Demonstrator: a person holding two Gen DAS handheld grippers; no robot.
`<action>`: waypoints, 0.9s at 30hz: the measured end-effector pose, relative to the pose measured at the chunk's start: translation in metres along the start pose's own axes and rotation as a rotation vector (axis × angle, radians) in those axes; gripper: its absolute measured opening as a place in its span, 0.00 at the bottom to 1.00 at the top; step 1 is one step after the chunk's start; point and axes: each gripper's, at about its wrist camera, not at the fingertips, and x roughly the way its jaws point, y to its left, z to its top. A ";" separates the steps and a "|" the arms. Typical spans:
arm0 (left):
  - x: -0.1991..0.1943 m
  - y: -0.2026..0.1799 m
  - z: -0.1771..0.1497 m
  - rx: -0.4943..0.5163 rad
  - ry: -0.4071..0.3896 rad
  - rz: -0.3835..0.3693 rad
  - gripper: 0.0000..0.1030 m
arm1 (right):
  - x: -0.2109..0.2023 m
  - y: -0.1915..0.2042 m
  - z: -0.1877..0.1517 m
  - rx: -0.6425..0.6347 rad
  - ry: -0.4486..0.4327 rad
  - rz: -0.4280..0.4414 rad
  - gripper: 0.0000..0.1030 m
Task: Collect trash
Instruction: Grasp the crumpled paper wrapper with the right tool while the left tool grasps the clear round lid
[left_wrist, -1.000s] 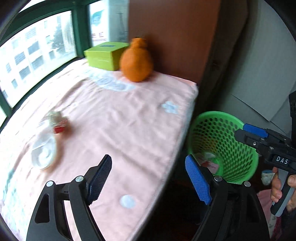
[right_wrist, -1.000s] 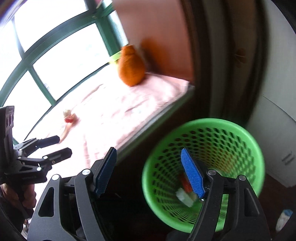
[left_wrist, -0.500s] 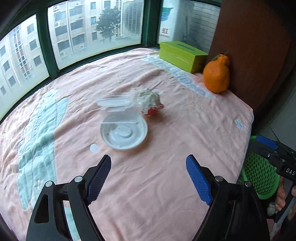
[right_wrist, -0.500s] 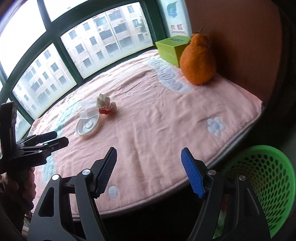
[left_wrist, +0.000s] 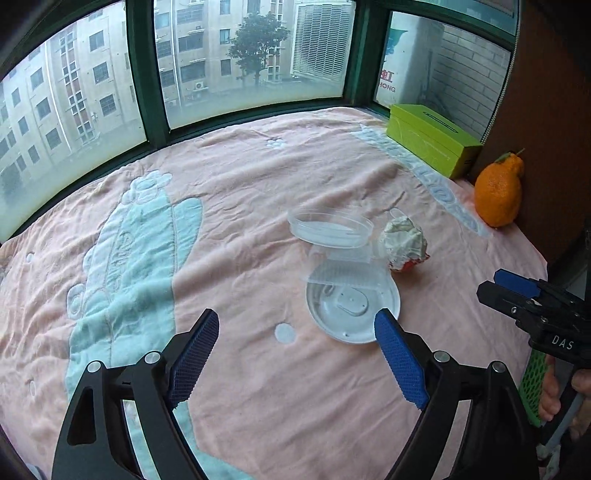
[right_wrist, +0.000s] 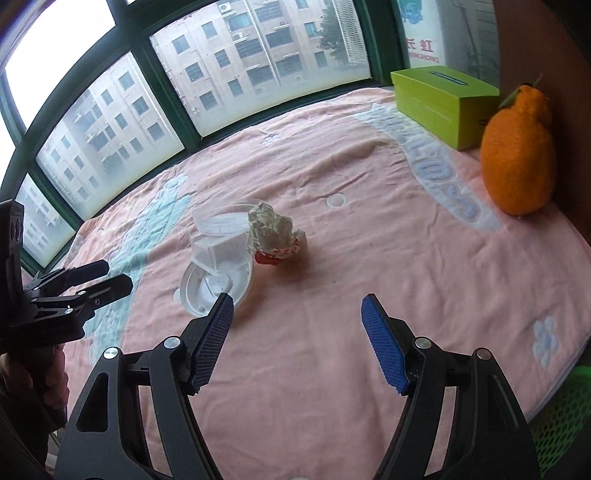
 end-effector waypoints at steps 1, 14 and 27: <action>0.001 0.004 0.004 -0.006 0.000 -0.002 0.82 | 0.007 0.002 0.003 -0.001 0.004 0.005 0.70; 0.045 0.019 0.052 -0.033 0.045 -0.047 0.90 | 0.081 0.004 0.035 0.019 0.079 0.000 0.55; 0.096 -0.017 0.074 0.114 0.102 -0.132 0.92 | 0.047 -0.020 0.028 0.056 0.021 0.013 0.41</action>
